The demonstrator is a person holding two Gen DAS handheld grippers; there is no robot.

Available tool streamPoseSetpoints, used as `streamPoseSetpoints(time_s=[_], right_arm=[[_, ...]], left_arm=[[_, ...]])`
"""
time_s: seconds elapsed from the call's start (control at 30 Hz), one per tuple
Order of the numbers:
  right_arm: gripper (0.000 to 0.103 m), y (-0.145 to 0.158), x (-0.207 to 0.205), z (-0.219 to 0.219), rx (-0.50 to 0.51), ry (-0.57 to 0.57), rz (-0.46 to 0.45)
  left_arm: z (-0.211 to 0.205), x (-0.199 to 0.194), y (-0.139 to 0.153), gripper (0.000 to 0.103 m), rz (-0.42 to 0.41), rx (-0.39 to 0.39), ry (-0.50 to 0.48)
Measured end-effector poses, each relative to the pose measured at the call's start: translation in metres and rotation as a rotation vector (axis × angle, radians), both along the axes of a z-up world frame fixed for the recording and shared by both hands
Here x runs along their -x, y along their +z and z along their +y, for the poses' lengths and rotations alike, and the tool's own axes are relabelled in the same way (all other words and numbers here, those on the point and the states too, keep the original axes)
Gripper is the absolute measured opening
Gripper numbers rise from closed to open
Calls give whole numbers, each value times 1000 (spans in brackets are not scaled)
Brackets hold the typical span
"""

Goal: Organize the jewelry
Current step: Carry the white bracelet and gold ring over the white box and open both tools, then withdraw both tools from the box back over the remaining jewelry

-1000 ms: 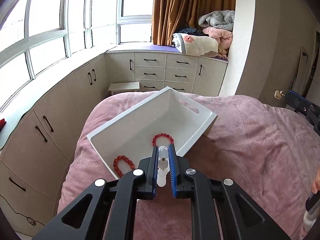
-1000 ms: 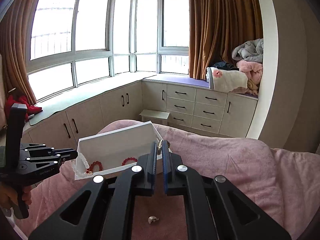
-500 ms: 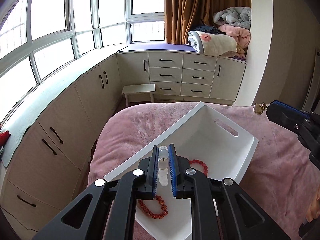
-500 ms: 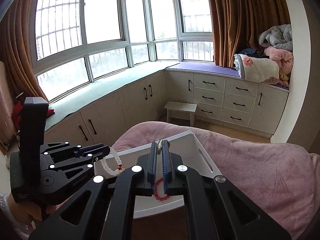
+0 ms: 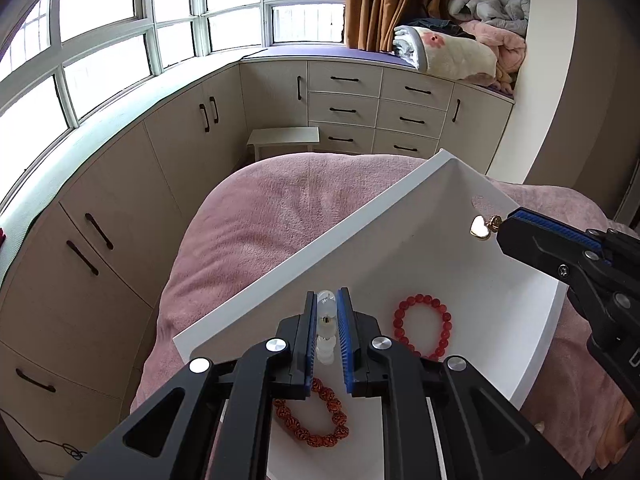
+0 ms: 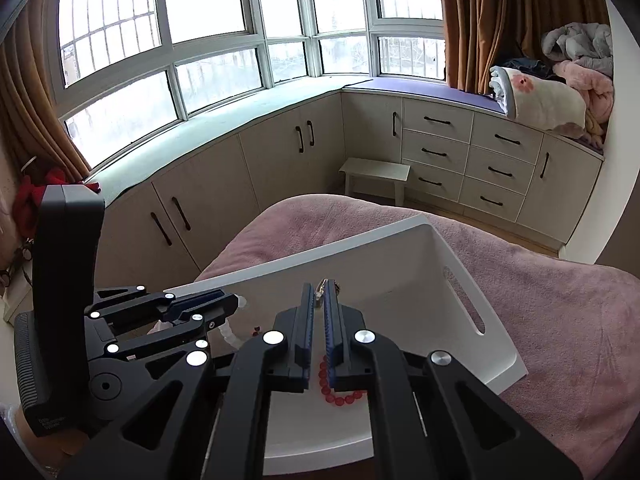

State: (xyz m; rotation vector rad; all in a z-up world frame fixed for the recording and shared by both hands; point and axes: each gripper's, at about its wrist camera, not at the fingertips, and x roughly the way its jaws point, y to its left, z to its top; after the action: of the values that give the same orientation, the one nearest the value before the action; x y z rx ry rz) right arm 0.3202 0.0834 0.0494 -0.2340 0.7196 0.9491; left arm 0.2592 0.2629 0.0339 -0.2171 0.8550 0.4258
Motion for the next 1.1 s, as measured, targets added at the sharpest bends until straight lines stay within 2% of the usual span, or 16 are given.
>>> streamPoseSetpoints(time_s=[0.1, 0.2, 0.3, 0.37, 0.43, 0.47, 0.5, 0.57, 0.73, 0.9, 1.0, 1.1], right_arm=[[8, 1, 6, -1, 3, 1, -12], [8, 4, 11, -1, 13, -4, -22], [9, 12, 15, -3, 11, -10, -26], [9, 19, 18, -5, 2, -10, -28], [13, 29, 23, -10, -7, -14, -45], [19, 36, 26, -13, -17, -14, -55], [30, 42, 29, -17, -30, -14, -69], [43, 58, 38, -24, -46, -21, -118], [46, 92, 65, -44, -50, -11, -232], [62, 123, 103, -74, -86, 2, -347], [65, 136, 124, -92, -91, 4, -397], [65, 145, 141, -114, -114, -8, -403]], left_arm=[[-6, 3, -3, 18, -1, -16, -5], [-10, 9, 2, 34, -22, -19, 15], [-14, 15, 11, 37, -37, -22, 22], [-17, 20, 21, 44, -49, -41, 26], [-22, 27, 33, 47, -69, -64, 24], [-24, 30, 40, 47, -79, -73, 23], [-26, 33, 47, 49, -89, -83, 20], [-32, 39, 63, 51, -112, -109, 16], [-52, 61, 105, 62, -186, -157, 4], [-74, 87, 135, 67, -239, -171, -7], [-87, 102, 143, 68, -265, -161, -8], [-98, 116, 145, 68, -267, -162, -7]])
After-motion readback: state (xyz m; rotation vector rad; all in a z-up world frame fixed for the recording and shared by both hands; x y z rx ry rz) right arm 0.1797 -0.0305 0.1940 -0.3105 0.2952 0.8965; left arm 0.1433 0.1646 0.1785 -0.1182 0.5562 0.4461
